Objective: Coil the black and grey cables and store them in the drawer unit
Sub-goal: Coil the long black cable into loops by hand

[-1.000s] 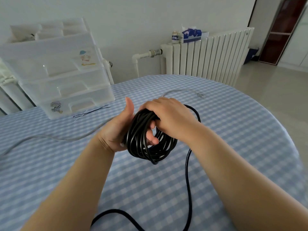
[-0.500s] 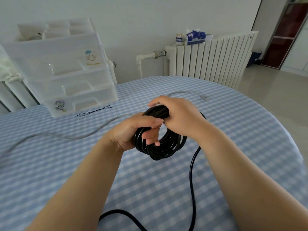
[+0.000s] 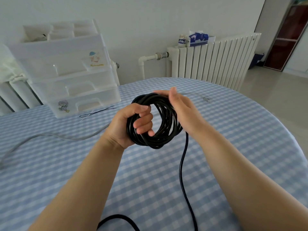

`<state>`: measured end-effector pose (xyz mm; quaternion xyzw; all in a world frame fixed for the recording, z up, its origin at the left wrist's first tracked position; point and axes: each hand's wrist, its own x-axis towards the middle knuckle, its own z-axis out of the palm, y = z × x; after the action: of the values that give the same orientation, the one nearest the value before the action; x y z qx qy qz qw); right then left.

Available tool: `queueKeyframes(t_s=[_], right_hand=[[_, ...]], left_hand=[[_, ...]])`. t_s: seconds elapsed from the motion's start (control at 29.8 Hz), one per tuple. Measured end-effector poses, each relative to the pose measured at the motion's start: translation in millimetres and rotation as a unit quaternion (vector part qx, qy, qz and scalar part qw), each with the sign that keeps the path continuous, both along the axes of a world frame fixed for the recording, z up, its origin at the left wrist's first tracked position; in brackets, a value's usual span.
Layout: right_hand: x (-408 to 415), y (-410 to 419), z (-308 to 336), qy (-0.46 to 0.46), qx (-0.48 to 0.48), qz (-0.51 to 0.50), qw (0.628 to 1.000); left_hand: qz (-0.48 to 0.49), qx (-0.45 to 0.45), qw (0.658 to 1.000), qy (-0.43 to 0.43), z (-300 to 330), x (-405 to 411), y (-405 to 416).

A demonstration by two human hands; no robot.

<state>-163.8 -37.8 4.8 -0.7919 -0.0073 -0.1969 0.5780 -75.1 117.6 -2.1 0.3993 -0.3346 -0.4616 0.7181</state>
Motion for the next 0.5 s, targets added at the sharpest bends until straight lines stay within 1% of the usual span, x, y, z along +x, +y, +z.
queueKeyframes(t_s=[0.03,0.13,0.2,0.34,0.44,0.5], right_hand=[[3,1,-3,-0.008,0.006,-0.031,0.999],[10,4,-10,-0.007,-0.067,-0.146,0.987],[11,7,-13,-0.004,-0.075,-0.189,0.979],[16,8,-20,0.003,-0.049,-0.202,0.978],[19,7,-27,0.026,-0.064,-0.186,0.98],[22,5,-31,0.027,-0.07,-0.18,0.981]], left_hand=[[0.004,-0.01,1.0,0.025,0,1,-1],[0.026,-0.026,0.998,0.056,2,7,1],[0.043,-0.031,0.996,0.077,3,10,3],[0.069,-0.032,0.989,0.124,2,12,3],[0.078,-0.031,0.986,0.147,0,14,3],[0.06,-0.039,0.983,0.169,-3,17,5]])
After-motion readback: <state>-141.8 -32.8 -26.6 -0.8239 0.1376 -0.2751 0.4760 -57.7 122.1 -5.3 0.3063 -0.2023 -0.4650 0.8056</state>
